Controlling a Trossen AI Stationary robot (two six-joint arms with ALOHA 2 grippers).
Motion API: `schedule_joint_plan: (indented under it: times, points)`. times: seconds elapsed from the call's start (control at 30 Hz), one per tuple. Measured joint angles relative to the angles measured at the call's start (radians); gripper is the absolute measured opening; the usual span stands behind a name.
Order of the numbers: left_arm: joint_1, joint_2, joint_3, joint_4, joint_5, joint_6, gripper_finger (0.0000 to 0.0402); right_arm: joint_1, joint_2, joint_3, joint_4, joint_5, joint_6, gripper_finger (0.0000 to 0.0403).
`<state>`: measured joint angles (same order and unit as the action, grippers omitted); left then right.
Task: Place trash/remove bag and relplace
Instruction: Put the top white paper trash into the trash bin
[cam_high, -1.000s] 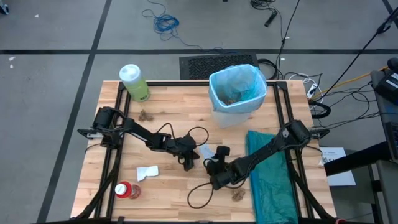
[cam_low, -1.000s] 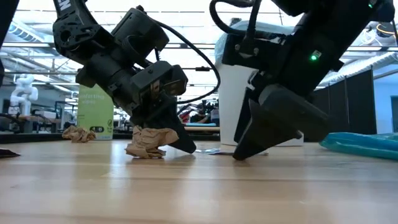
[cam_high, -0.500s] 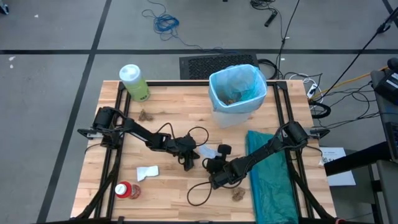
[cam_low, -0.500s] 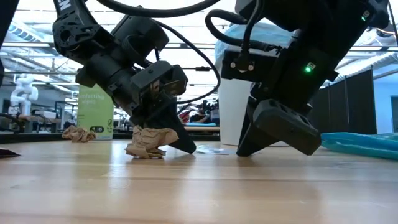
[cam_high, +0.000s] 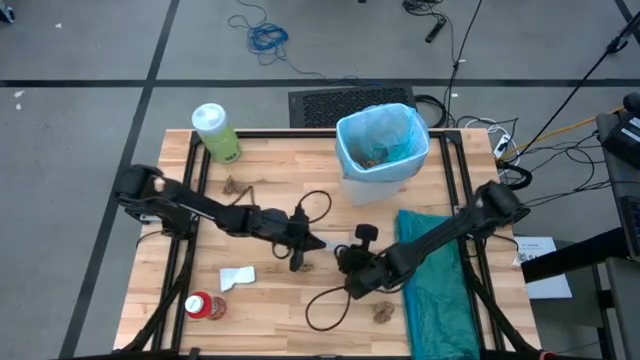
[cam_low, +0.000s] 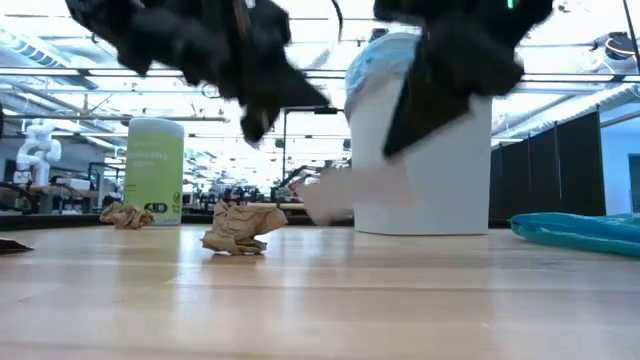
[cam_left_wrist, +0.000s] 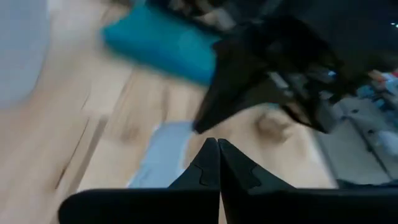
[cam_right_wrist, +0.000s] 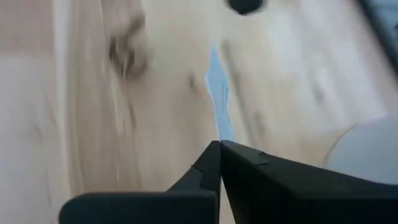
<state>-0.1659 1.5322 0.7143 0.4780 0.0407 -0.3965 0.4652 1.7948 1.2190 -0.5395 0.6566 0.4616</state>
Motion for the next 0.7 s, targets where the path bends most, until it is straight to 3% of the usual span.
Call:
schedule_joint_plan:
  times: [0.2, 0.37, 0.53, 0.7]
  points:
    - [-0.06, -0.192, 0.0, -0.043, -0.045, 0.115, 0.0, -0.001, -0.192, 0.011, 0.016, 0.079, -0.145, 0.0]
    - [-0.127, -0.354, 0.0, -0.173, -0.045, 0.135, 0.0, -0.001, -0.326, 0.082, 0.001, 0.171, -0.271, 0.0]
    - [-0.225, -0.485, 0.0, -0.221, 0.044, 0.189, 0.0, -0.014, -0.407, 0.154, -0.068, 0.278, -0.352, 0.0]
    - [-0.329, -0.571, 0.027, -0.249, 0.047, 0.244, 0.0, -0.058, -0.458, 0.183, -0.104, 0.355, -0.404, 0.0]
